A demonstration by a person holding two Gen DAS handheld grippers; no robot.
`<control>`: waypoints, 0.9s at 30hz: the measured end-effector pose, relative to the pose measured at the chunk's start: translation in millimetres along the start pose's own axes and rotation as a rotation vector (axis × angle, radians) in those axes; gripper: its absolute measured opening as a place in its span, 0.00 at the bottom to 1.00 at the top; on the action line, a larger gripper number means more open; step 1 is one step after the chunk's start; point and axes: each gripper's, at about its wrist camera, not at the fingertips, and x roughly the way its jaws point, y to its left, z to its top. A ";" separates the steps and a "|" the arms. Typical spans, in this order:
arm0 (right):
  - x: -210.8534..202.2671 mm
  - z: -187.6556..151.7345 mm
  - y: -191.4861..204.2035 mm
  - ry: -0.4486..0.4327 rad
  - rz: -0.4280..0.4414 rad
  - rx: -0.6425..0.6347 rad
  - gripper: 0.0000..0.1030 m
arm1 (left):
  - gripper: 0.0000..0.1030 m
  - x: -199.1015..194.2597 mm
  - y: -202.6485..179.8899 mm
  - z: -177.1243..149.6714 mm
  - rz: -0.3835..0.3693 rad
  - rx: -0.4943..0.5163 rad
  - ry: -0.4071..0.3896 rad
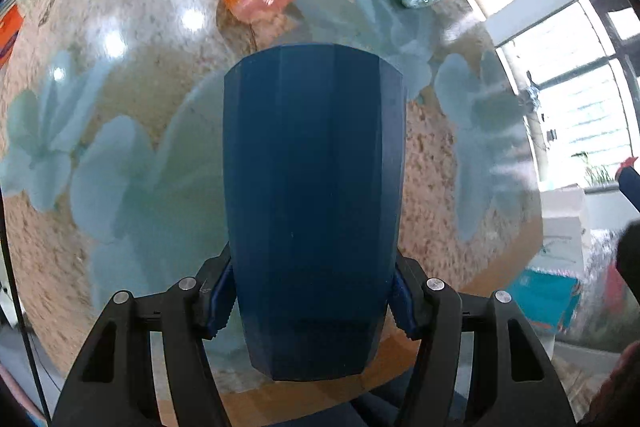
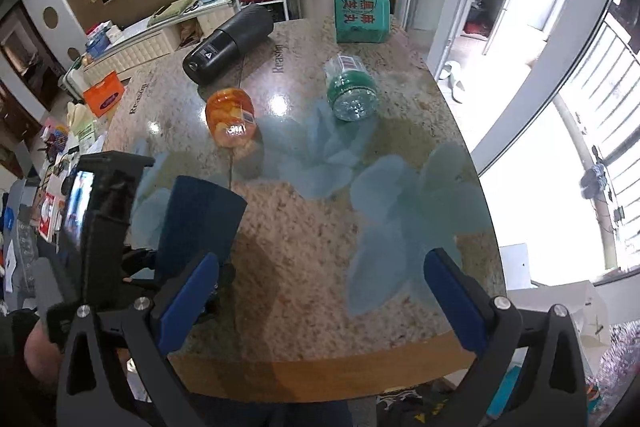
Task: Flip cup upright
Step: 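Set the cup down on the table and open the left gripper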
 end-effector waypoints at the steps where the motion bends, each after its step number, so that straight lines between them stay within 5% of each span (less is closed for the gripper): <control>1: 1.7 -0.5 -2.4 0.005 0.005 -0.006 1.00 | 0.65 4.2 -1.3 -0.5 0.003 -0.018 0.002; 8: 9.6 -5.8 -17.6 0.018 0.036 -0.056 1.00 | 0.65 24.1 -3.9 -5.6 0.015 -0.094 0.001; 16: 8.2 -7.0 -29.1 0.019 0.063 -0.077 1.00 | 0.67 30.0 -15.9 -3.9 0.099 -0.055 -0.005; 27: 9.7 -3.9 -34.3 0.013 0.072 -0.088 1.00 | 0.95 40.5 -17.3 5.9 0.102 -0.070 0.011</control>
